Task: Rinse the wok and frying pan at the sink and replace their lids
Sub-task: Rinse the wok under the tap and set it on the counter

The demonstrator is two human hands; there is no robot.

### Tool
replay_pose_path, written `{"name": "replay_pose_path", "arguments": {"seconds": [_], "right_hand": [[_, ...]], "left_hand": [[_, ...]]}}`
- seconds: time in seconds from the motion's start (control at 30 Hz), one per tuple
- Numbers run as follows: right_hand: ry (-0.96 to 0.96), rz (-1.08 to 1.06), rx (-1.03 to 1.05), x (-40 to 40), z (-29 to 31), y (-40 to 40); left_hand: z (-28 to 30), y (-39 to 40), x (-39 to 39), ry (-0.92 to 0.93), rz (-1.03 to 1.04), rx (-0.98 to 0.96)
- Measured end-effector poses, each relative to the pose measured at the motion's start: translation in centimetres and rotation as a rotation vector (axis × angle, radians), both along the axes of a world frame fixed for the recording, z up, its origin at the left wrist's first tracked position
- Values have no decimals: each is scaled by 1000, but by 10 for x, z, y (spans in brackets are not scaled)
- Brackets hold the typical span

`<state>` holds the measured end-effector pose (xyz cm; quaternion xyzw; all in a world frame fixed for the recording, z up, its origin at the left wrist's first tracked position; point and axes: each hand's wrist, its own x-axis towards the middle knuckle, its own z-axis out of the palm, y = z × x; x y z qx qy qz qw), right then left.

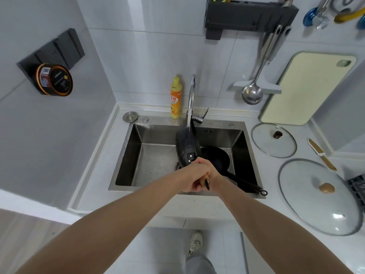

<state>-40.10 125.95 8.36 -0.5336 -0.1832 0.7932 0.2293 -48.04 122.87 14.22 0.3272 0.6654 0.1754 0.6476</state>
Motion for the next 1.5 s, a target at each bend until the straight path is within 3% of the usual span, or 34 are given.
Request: {"name": "replay_pose_path", "arguments": {"seconds": [0.2, 0.33, 0.5, 0.93, 1.2, 1.33, 1.5], "right_hand": [[90, 169, -8, -13, -19, -13], [-14, 257, 77, -23, -30, -20], [-164, 301, 153, -28, -41, -38], [-475, 418, 410, -30, -46, -40], [-205, 353, 304, -7, -49, -38], [-193, 346, 276, -10, -48, -30], [-317, 440, 290, -13, -39, -15]], "left_hand": [[-19, -20, -45, -85, -86, -99], [-33, -33, -56, -172, -78, -178], [-49, -54, -53, -295, 101, -282], [-77, -91, -35, -332, 244, 18], [-80, -89, -5, -3, 191, 254], [-73, -78, -9, 52, 170, 240], [-66, -62, -15, -195, 290, 54]]}}
